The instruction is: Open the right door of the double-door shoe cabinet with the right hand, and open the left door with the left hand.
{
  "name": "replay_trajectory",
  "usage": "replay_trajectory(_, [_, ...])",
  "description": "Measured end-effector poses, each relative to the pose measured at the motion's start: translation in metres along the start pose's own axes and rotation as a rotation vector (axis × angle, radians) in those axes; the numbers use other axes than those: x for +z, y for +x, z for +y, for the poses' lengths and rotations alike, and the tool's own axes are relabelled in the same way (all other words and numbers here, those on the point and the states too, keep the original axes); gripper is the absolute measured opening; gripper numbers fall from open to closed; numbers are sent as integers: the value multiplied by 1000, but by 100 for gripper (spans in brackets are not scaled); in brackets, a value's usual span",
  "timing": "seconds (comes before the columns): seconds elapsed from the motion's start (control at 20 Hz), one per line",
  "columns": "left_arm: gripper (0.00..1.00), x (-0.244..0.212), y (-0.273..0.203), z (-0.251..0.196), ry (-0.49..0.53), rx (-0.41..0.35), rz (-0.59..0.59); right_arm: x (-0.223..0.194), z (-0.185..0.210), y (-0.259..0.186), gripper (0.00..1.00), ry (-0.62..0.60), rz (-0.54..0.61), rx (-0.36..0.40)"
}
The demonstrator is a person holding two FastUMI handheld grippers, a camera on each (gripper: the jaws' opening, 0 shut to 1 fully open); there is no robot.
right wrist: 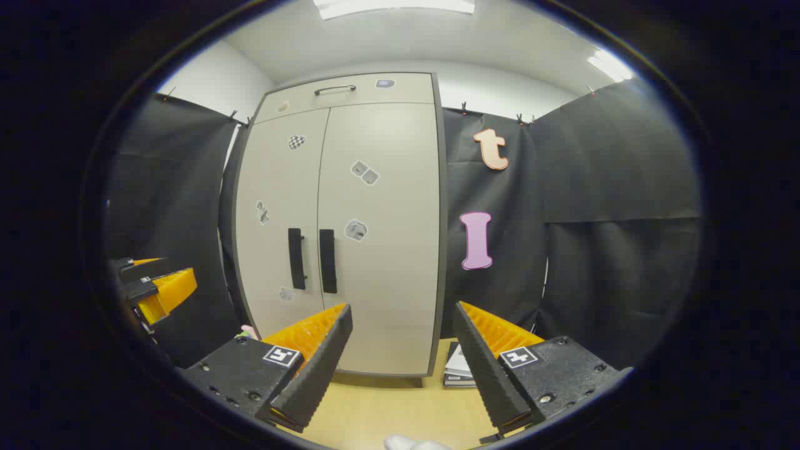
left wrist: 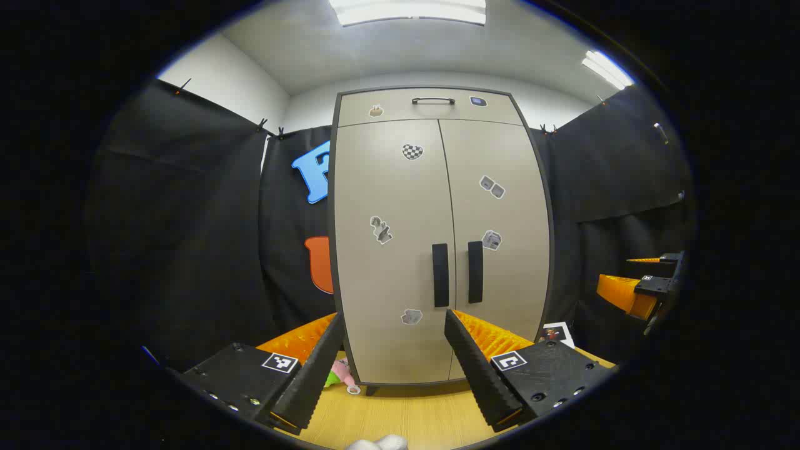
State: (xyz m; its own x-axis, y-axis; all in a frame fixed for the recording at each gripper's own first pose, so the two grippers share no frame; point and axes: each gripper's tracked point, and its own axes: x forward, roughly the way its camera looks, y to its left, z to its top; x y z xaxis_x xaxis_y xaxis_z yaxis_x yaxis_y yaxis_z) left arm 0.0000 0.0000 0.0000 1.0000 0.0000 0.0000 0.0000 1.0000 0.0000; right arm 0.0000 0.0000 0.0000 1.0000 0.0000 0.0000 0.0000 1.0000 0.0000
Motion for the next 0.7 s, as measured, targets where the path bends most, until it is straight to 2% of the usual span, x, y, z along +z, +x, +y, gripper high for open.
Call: replay_trajectory(0.7, [96,2,-7,10,14,7,-6,0,2,-2,100,-13,3,-5])
